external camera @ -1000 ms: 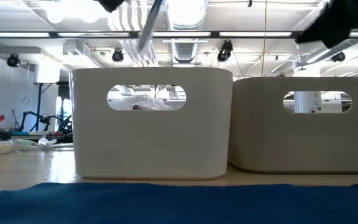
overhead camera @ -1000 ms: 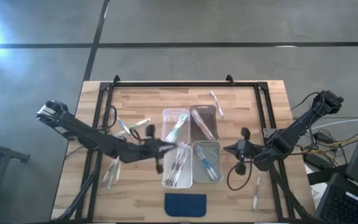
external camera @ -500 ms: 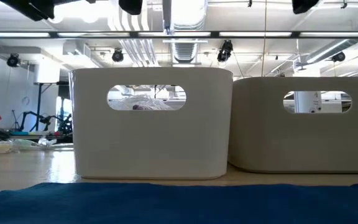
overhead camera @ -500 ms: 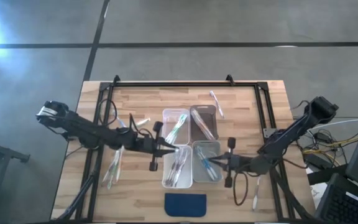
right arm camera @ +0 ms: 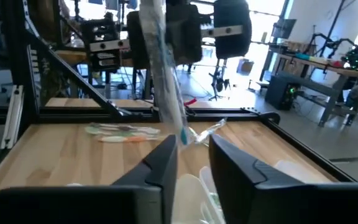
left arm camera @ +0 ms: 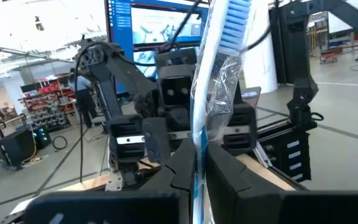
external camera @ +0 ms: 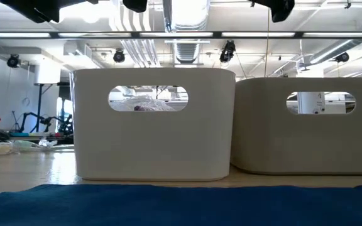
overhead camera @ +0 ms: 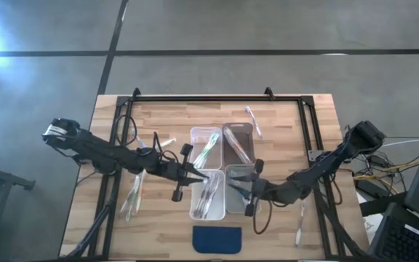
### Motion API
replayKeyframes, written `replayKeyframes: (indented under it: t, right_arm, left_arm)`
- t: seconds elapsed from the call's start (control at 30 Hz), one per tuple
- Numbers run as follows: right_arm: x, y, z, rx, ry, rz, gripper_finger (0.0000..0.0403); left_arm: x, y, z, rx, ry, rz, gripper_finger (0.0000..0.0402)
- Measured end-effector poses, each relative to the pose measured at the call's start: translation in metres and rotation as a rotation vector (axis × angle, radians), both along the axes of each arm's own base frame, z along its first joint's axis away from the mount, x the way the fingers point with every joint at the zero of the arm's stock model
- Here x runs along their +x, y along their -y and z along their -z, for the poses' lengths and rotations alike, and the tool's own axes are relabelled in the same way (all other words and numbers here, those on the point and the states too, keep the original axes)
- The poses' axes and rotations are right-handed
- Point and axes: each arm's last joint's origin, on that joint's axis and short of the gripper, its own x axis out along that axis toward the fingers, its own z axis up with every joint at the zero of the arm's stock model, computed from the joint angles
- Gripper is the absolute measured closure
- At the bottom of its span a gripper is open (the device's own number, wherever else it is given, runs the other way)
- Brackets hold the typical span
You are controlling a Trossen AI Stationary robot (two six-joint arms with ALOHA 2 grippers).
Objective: Pick & Place Toothbrushes
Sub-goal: Put the blue toothbrush into the gray bin
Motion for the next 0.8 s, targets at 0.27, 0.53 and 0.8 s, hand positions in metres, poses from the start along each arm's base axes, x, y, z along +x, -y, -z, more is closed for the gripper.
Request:
replayKeyframes:
  t: [0.27,0.53,0.8]
  right_arm:
    - [0.030,-0.014,0.003,-0.099,-0.033,0.013,0.0237]
    - [0.052,-0.017,-0.005,-0.094,-0.015,0.040,0.0199]
    - [0.063,-0.003,-0.008,-0.059,0.001,0.081,0.0192]
  left_arm:
    - [-0.001,-0.001,-0.002,-0.006,0.022,-0.002,0.0376]
    - [-0.001,0.000,-0.001,-0.012,0.021,0.000,0.0376]
    - [-0.001,0.001,-0.001,-0.011,0.021,0.025,0.0376]
